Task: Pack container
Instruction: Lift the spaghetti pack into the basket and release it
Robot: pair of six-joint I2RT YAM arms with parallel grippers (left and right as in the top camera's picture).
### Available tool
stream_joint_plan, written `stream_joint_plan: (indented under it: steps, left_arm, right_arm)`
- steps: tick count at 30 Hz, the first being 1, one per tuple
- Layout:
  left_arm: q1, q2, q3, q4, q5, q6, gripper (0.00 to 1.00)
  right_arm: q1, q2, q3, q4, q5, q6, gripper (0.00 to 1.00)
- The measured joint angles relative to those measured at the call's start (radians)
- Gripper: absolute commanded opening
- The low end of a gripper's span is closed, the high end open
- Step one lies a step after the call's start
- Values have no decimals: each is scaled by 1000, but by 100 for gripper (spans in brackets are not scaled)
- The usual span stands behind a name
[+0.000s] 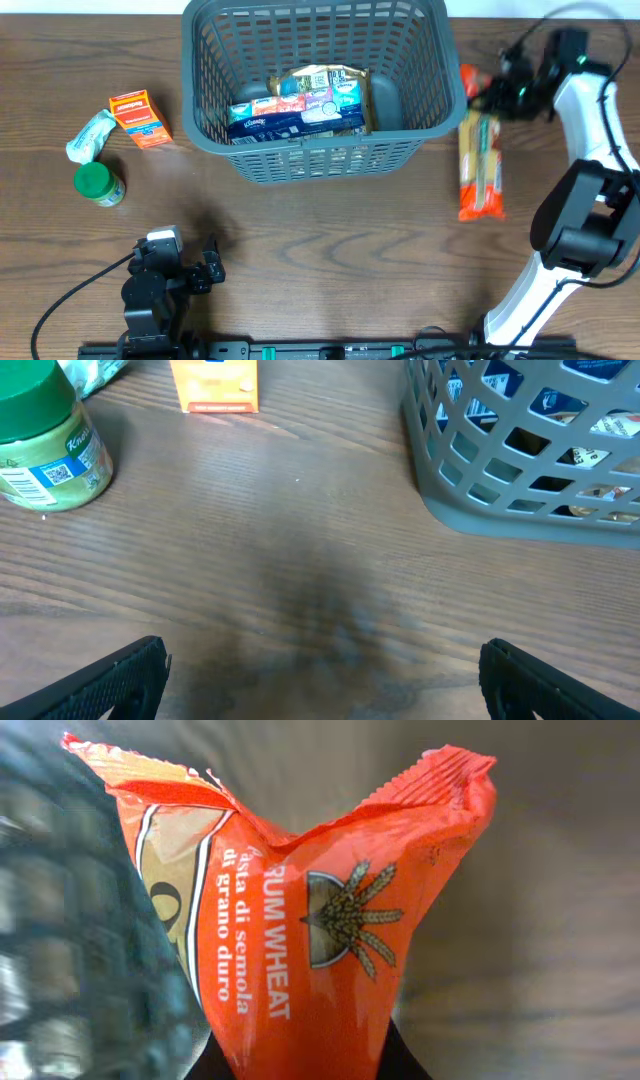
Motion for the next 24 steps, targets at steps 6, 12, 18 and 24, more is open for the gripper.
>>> stream_joint_plan:
  steps: [6,12,18,24]
  left_arm:
    - [0,0,0,0,0,0,99]
    - [0,0,0,0,0,0,99]
    - [0,0,0,0,0,0,99]
    - [0,0,0,0,0,0,99]
  right_arm:
    - [-3,-30,298,-88,23,13,1]
    - [18,-111,564,-66,32,45,1]
    - [158,-206,699,76,24,47,1]
    - [369,-222,715,159,-30,-51,1]
